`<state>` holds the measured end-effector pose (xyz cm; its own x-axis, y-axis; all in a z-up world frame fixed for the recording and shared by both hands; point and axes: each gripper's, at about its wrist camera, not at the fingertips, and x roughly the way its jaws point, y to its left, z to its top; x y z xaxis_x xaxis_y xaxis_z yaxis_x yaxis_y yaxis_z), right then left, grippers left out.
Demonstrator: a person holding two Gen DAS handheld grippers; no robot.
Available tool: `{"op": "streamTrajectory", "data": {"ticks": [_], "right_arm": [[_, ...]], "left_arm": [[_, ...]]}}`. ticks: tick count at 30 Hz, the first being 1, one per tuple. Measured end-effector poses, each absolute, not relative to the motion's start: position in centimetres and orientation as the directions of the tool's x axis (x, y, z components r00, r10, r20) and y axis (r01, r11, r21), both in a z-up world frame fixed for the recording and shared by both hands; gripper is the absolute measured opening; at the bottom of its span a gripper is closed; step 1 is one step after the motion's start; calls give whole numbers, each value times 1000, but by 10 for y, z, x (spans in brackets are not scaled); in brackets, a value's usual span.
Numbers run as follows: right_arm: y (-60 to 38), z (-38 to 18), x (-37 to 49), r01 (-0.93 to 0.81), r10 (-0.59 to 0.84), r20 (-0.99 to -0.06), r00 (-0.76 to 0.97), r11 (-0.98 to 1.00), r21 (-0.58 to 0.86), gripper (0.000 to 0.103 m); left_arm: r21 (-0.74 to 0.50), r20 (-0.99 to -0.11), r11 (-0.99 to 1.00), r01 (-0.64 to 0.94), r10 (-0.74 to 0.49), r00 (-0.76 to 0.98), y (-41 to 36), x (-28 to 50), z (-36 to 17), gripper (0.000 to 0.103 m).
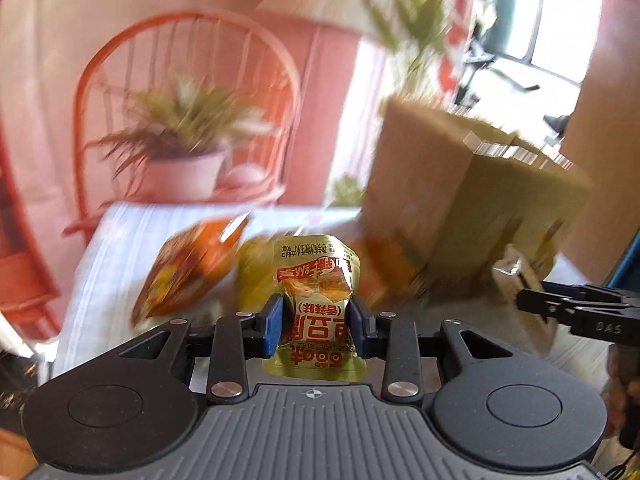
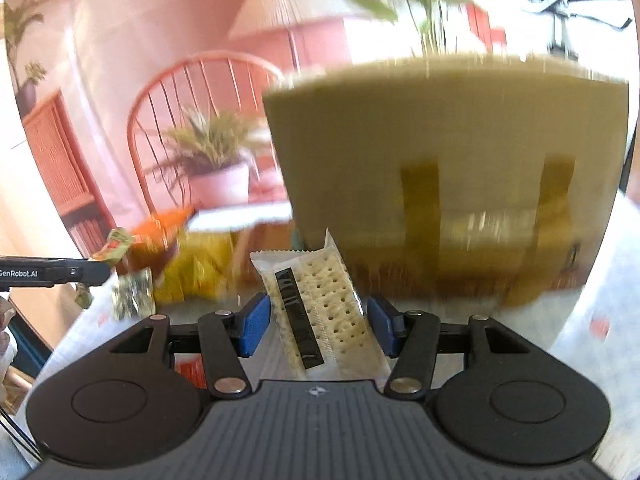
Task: Organize snacks
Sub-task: 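Lift both packets and carry them over the cardboard box, then lower both packets into the box and open both tools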
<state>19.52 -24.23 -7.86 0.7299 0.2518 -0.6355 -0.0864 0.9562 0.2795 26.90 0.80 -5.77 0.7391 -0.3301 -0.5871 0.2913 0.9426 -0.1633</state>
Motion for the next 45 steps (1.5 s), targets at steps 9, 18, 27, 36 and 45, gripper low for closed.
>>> {"op": "streamTrajectory", "data": {"ticks": [9,18,27,36,45], "right_arm": [[-282,-1,222,-101,206,-501,841,968,230,57],[-338,46,263,-64,127,-452,883,986,152,57],[-372,50,304,-32,82,-458,885,993,115,57],[-375,34,332,-49,86,-488,869,995,87,57],[-382,16,345,-40,87,-510,856,994,102,57]], "left_arm": [[-133,-469,885,446,-453,758,-66,282,-1,37],[-128,-391,832,540,-543,743,-142,310,40,38],[-133,-400,826,548,-551,733,-182,360,52,38],[-168,-425,824,542,-556,714,-196,393,48,38],[-166,-450,832,530,-542,710,-201,408,45,39]]}}
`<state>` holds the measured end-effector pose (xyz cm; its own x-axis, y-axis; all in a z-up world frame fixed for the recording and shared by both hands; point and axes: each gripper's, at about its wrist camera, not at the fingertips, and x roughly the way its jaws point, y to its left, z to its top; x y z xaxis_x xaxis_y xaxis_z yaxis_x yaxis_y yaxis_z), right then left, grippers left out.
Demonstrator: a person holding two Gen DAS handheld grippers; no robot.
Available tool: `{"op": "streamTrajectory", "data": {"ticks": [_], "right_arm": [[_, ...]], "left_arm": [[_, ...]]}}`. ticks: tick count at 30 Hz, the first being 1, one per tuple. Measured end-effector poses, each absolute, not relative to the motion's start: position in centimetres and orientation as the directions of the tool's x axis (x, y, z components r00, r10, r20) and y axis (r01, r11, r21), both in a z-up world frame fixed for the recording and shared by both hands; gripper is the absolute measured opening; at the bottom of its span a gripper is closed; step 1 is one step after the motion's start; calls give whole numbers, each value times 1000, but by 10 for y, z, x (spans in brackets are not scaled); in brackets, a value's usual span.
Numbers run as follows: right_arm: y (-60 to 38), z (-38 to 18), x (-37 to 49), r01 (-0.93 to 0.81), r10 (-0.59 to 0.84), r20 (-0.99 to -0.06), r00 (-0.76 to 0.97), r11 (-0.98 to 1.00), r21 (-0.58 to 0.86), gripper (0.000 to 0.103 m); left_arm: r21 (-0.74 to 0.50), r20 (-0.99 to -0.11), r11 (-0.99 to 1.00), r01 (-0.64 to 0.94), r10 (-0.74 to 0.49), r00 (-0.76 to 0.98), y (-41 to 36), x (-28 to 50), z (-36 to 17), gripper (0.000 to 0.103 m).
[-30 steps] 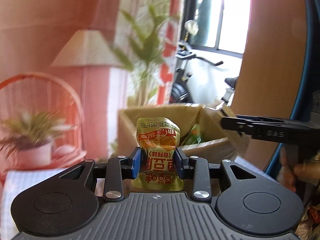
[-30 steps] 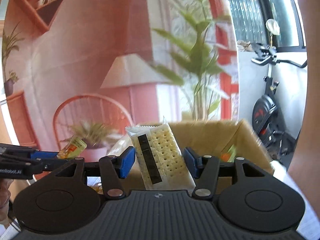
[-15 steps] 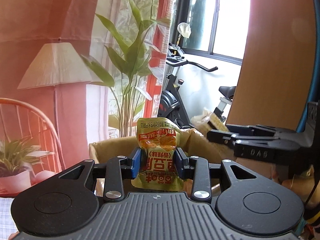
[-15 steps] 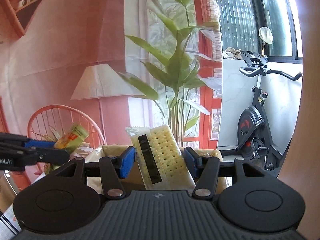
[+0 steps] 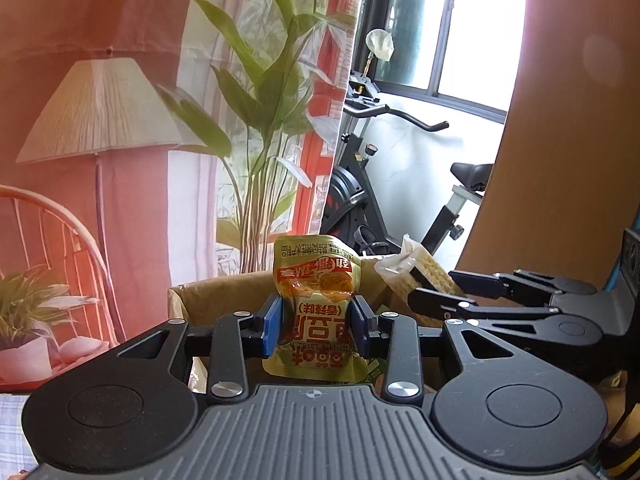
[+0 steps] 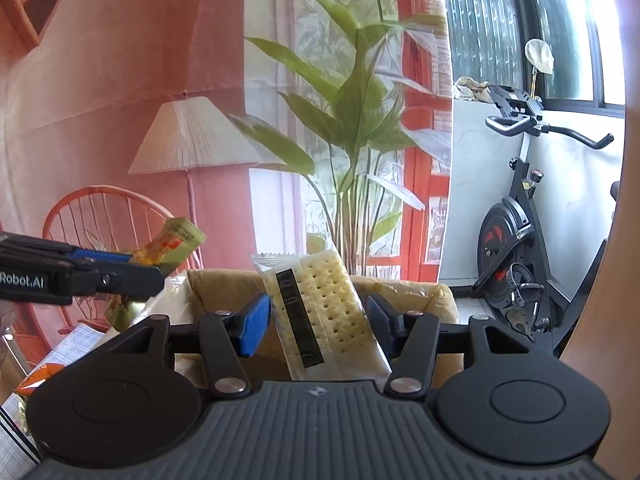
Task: Organize snacks
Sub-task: 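Lower both packets into the box and open both tools, then move both tools back over the remaining snack pile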
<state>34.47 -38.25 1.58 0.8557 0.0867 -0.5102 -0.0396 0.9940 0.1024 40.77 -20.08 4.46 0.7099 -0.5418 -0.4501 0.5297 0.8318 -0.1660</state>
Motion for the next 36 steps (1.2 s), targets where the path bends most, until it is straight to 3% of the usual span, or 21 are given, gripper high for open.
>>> {"op": "streamTrajectory", "data": {"ticks": [15,18,21,25,36], "right_arm": [[-376,-14,356,-44,115,-561,820,989,139,57],[-374,-21,356,-35,117,-574,811,988,152,57],[-373,-25,355,-29,109,-588,802,989,145,58],[-373,-16,345,-19,102,-565,819,988,151,68],[-366,2,308,25,79,-545,835,983,181,70]], "left_arm": [[-109,-530,858,502,-477,701,-211,423,18,43],[-108,-533,852,513,-485,693,-210,424,15,52],[-98,-532,849,520,-486,694,-210,422,17,54],[-78,-517,853,516,-477,711,-207,413,25,69],[-123,-499,866,485,-477,724,-158,378,49,69]]}}
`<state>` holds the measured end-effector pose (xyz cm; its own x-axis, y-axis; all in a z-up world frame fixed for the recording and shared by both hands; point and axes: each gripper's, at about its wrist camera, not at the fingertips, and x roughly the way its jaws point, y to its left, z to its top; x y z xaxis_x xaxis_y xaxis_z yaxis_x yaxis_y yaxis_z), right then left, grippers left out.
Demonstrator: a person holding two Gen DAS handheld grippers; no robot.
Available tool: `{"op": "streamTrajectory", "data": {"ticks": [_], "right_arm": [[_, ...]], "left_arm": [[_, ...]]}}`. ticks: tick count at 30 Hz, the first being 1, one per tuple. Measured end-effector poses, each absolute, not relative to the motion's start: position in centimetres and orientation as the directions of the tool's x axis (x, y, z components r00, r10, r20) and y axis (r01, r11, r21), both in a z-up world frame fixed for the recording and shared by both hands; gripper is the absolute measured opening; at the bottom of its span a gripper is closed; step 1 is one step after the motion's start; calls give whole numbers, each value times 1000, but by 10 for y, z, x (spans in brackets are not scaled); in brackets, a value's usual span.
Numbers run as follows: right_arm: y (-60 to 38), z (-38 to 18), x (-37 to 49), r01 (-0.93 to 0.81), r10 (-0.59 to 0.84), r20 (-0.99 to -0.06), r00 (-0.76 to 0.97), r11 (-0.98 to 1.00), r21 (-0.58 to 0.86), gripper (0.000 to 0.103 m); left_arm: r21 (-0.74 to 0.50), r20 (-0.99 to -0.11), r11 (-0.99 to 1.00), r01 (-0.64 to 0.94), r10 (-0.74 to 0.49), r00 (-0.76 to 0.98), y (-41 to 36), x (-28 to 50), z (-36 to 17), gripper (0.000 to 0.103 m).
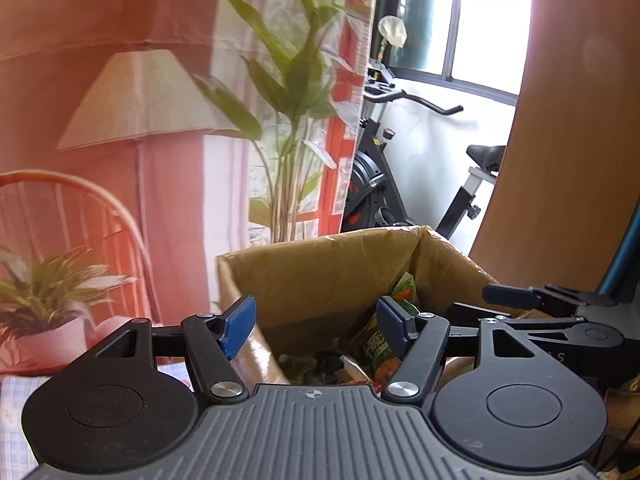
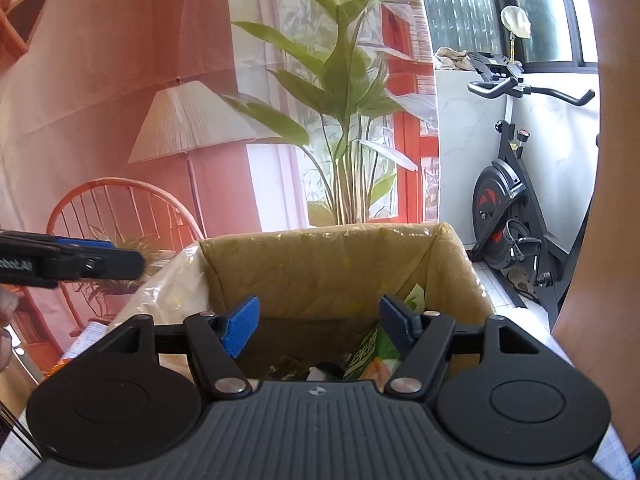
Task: Organize snacks
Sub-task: 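Move both tools back over the remaining snack pile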
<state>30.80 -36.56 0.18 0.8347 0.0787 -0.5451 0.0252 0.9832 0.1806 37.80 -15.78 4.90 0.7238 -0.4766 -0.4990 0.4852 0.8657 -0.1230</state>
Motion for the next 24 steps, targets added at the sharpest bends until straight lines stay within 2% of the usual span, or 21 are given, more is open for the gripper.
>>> {"op": "streamTrajectory", "data": {"ticks": [13,24], "right_arm": [[-330,6,262,52,89,-515,852,966,252,70],[-299,-14,229,74,106,-532,840,949,306,70]], "left_arm": [[-153,-526,891,427,-439,728,-67,335,46,69],[-103,-559,905,412,-395,729,2,305,21,69]]}}
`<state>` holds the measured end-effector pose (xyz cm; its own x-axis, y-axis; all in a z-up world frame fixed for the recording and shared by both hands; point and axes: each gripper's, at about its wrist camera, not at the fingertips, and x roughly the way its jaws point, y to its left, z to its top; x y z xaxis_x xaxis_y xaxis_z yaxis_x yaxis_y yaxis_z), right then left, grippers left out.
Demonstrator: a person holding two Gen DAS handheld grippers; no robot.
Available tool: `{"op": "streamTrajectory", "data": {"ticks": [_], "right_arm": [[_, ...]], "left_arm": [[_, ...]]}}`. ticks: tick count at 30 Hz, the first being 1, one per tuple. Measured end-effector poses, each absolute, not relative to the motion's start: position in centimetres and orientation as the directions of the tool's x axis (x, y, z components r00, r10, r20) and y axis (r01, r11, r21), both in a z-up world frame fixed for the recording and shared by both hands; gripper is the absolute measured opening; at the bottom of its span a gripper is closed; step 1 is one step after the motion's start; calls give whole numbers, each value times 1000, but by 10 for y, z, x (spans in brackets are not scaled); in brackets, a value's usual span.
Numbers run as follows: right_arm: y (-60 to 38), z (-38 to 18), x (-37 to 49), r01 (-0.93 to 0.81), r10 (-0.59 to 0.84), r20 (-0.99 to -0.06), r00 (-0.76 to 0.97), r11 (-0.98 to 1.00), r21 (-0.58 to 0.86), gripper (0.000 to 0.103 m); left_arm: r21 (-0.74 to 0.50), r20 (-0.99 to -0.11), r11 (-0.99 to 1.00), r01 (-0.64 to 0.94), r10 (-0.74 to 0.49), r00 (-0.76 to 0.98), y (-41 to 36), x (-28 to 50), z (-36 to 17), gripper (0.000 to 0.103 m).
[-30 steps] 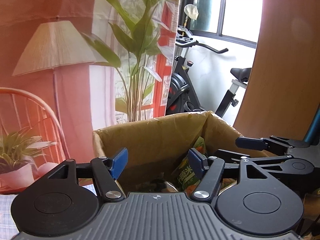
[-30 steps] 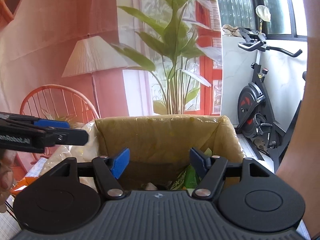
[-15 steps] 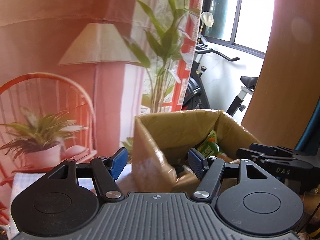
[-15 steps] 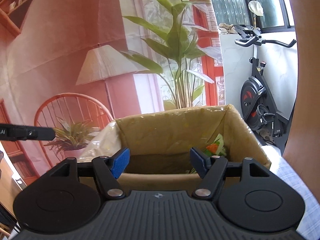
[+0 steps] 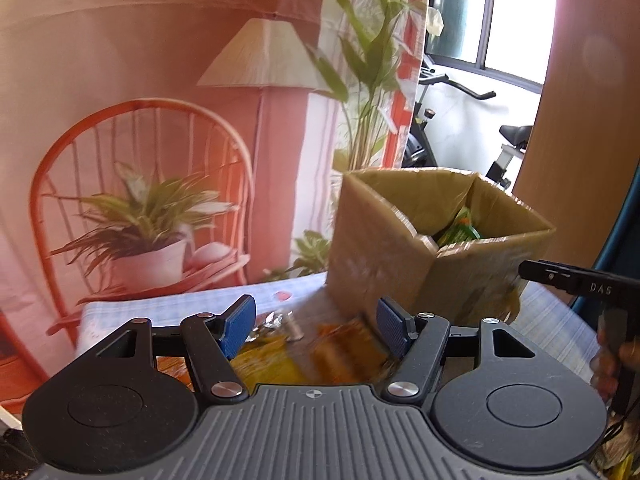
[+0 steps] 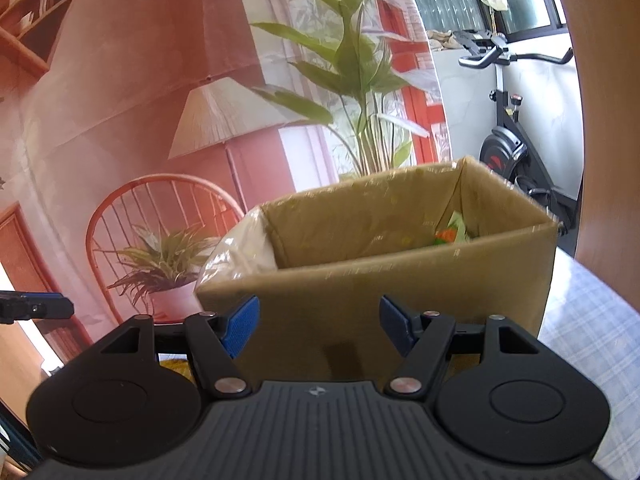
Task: Organize snacks
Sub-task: 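Move both tools back over the remaining snack pile, then grasp the silver foil candy packet with the left tool while the right tool grasps the red packet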
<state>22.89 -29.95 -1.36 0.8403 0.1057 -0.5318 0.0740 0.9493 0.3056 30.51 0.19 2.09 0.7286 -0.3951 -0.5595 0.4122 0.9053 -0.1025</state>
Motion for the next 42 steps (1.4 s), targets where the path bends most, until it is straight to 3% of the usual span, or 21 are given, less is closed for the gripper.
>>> {"op": "streamTrajectory", "data": {"ticks": [13,42], "right_arm": [[-251,-53,226,31,152,-614,774,961,276,70],[-204,-139,217,-25,267,-751,604,948,317,70]], "left_arm": [[-142,-579,911,387,-394,714,41,293,-10,69],[-143,-683,967,210,-250,686,99,284,-74,69]]}}
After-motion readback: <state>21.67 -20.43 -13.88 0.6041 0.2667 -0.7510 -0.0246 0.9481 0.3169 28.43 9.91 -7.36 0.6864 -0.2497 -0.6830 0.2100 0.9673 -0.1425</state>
